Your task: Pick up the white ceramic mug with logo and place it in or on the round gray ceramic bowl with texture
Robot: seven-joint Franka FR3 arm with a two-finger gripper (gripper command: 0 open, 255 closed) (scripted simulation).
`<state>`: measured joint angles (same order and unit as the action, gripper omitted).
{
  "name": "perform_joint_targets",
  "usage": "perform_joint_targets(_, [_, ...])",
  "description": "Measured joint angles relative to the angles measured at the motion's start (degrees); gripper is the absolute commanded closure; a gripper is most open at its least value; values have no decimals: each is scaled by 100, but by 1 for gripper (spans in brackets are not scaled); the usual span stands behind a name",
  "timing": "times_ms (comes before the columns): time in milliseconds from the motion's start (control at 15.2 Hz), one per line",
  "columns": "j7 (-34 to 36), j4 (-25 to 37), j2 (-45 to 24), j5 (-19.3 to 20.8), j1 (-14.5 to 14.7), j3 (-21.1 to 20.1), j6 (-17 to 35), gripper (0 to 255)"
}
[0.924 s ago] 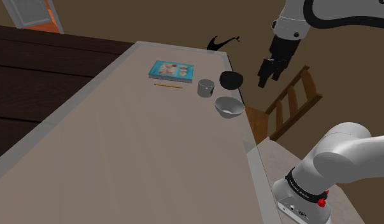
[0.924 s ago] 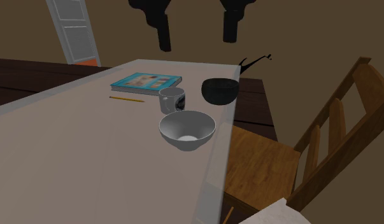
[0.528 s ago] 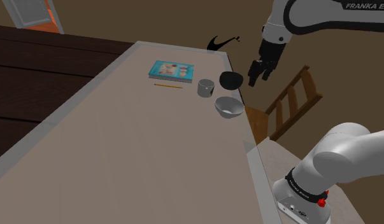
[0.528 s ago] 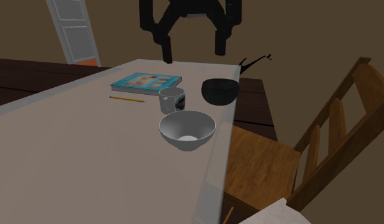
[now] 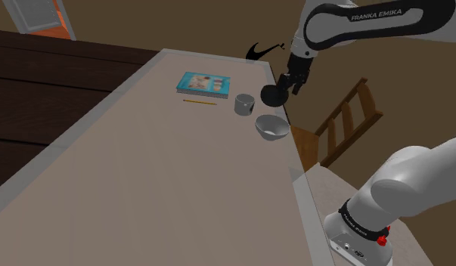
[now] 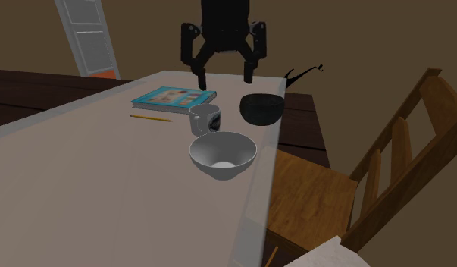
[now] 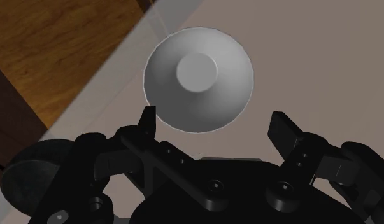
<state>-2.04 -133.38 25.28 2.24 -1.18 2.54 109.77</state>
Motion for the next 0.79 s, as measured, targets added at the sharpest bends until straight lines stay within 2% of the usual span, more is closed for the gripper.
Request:
perform_joint_targets(264, [-206, 267, -755, -66, -38, 167, 550, 0])
perform_joint_targets(792, [-691, 1402, -2540, -421, -118, 412, 1313, 0])
